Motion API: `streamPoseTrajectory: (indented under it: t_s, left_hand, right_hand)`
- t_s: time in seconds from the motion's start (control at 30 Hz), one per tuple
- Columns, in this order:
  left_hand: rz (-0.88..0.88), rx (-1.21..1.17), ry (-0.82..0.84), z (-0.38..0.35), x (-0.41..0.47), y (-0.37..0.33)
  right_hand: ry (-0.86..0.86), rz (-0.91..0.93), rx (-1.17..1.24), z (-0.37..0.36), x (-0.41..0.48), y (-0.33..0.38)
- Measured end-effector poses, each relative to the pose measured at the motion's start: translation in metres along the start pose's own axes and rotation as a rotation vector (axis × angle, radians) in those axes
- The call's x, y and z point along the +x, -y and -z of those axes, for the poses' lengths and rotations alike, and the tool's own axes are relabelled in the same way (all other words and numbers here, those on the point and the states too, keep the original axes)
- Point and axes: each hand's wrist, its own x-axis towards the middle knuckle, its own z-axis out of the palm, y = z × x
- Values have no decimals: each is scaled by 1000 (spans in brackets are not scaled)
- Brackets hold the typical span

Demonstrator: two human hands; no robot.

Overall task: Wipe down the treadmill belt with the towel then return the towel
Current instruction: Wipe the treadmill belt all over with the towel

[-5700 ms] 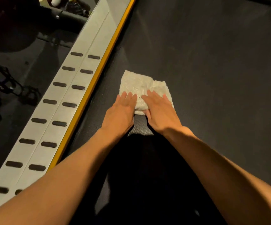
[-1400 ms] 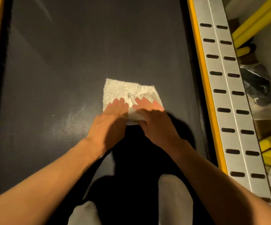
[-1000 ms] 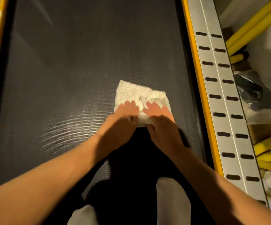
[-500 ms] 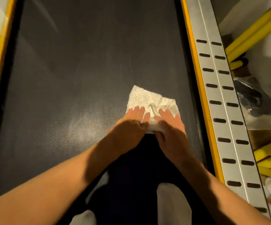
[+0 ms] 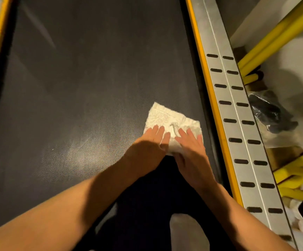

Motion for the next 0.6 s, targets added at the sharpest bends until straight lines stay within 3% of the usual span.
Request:
streamPoseTrajectory:
  t_s: [0.07,0.17,0.33,0.37,0.47,0.6]
  left_hand:
    - [-57,-103,-8,-4,-6,-6]
    - [65,-195,-18,8,11,-3]
    - [150,-138,76,11,47,-1]
    - [148,-150,19,11,46,-5]
    - [42,-52,103,-18,27,-19]
    - [-25,-95,55,-17,26,-20]
  right_hand:
    - [-22,-7,77,2,-17,0]
    - [-9,50,-90,7,0,-9]
    - [1,-196,-67,20,35,-14]
    - [8,-192,-38,21,29,-12]
    - [-5,-123,16,16,-4,-12]
    - [73,-139,-79,23,0,-26]
